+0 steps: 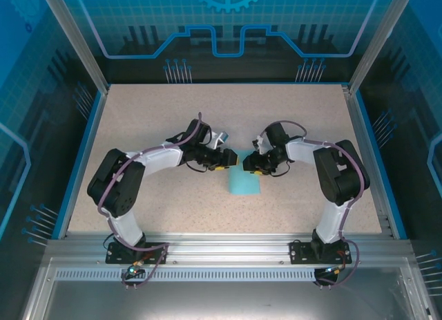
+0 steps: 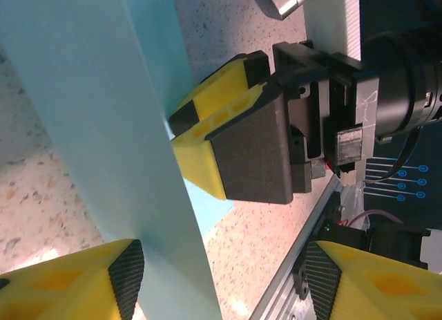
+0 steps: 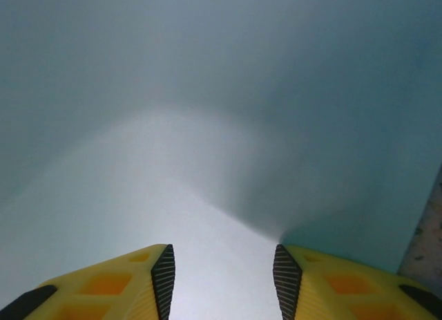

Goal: Fold a paper plane with a square sheet of paper (fold left side to right side)
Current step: First fold in half a square sheet of paper at the center of the table.

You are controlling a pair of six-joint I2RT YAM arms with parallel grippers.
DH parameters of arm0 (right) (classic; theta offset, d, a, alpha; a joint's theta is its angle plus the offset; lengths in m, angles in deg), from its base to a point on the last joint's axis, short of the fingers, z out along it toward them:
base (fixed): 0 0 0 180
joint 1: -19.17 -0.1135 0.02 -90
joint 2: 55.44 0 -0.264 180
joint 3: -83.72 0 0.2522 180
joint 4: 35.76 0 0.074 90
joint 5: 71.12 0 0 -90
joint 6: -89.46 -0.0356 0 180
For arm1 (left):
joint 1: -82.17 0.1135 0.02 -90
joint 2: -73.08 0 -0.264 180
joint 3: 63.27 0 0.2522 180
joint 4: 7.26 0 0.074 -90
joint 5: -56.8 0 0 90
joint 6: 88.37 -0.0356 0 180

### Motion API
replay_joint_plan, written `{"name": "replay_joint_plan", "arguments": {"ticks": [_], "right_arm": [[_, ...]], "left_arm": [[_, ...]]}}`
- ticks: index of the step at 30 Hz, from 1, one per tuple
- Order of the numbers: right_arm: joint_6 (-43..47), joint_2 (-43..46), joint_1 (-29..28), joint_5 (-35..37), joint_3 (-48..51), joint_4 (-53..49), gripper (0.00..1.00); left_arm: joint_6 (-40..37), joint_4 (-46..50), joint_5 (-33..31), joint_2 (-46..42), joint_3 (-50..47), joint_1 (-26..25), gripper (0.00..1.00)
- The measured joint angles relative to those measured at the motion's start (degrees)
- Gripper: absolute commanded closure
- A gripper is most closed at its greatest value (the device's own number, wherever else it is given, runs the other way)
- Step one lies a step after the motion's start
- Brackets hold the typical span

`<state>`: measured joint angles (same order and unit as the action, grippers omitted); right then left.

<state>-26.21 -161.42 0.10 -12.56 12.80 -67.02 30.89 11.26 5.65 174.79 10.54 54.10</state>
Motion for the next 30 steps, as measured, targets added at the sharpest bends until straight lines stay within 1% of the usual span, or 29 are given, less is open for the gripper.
{"name": "replay_joint_plan", "arguments": {"ticks": [6,11,18,20,24,30], "right_arm": [[-1.75,0.28,1.18,-3.91,0.98,3.45,0.47],[-3.17,0.59,2.25,-5.79,1.09,5.35,0.43],[-7.76,4.98,6.84,-10.6,5.01,12.39,0.36],[-9.18,6.08,7.76,-11.72,5.77,14.4,0.37],[-11.89,6.64,7.8,-14.67,5.84,18.75,0.4],[-14.05,6.05,6.51,-16.35,5.7,21.73,0.43]], "left_arm": [[2.27,-2.93,0.5,2.99,0.42,-1.07,0.31],[2.84,-3.78,0.57,3.93,1.18,-1.49,0.33],[3.85,-4.22,0.57,4.48,1.73,-1.62,0.36],[3.87,-4.22,0.57,4.57,1.75,-1.64,0.38],[3.89,-4.24,0.57,4.87,1.75,-1.75,0.43],[3.87,-4.24,0.57,5.2,1.75,-1.84,0.45]]}}
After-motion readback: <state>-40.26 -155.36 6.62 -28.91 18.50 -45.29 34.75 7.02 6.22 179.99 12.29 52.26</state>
